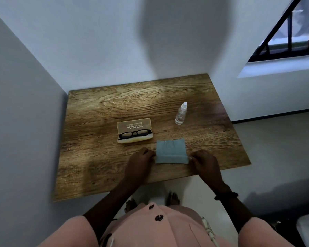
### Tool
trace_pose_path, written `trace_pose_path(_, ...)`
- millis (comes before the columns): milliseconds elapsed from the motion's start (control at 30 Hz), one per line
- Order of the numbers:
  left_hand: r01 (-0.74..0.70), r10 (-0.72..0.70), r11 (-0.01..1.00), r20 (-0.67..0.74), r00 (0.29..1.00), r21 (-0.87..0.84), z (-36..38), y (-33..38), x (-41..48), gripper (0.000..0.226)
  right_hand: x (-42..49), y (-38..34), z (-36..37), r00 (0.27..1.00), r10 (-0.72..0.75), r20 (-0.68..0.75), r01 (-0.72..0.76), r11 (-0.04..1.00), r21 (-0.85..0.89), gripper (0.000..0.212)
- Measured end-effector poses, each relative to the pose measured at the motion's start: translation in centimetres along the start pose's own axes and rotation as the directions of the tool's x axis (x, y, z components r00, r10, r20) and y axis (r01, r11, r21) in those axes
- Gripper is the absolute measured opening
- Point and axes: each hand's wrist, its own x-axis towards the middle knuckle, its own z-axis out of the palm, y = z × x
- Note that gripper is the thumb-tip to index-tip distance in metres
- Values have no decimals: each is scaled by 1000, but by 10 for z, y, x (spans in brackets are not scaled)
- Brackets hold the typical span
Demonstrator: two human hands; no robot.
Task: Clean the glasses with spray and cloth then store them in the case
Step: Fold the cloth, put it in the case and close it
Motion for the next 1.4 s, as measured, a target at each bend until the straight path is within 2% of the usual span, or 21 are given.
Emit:
trace_pose_path(100,-2,5,995,-36,999,103,-7,7,17,13,27,-3,1,1000,20,-14,-20,1000,-2,5)
trace_pose_path(300,-19,28,968,-31,999,249,-10,11,49,8,71,-7,6,987,132,92,-127,990,-53,13)
trace_pose_path(567,-51,55,952,-1,999,303,-7,4,77,7,87,-6,12,981,146,124,-140,989,-55,9)
trace_pose_path(900,-14,-24,928,97,995,372,-14,12,87,23,87,-5,7,976,176,124,-176,984,-12,9)
trace_pose_path(1100,-10,-42,930,132,990,368,-18,13,87,25,83,-7,5,979,184,90,-186,982,23,7)
trace_pose_path(1200,-21,-29,929,129,991,368,-17,13,89,24,83,-8,7,981,184,67,-187,981,45,16)
trace_pose_path(1300,-55,13,937,124,992,345,-17,14,90,27,77,-10,10,982,183,-51,-182,983,20,21)
trace_pose_path(1367,-82,43,930,117,992,358,-17,13,90,27,66,-16,13,988,78,-136,-88,994,-70,12)
trace_pose_path(1400,-84,46,927,112,993,366,-17,13,90,26,58,-21,17,992,-2,-128,-16,990,-137,8)
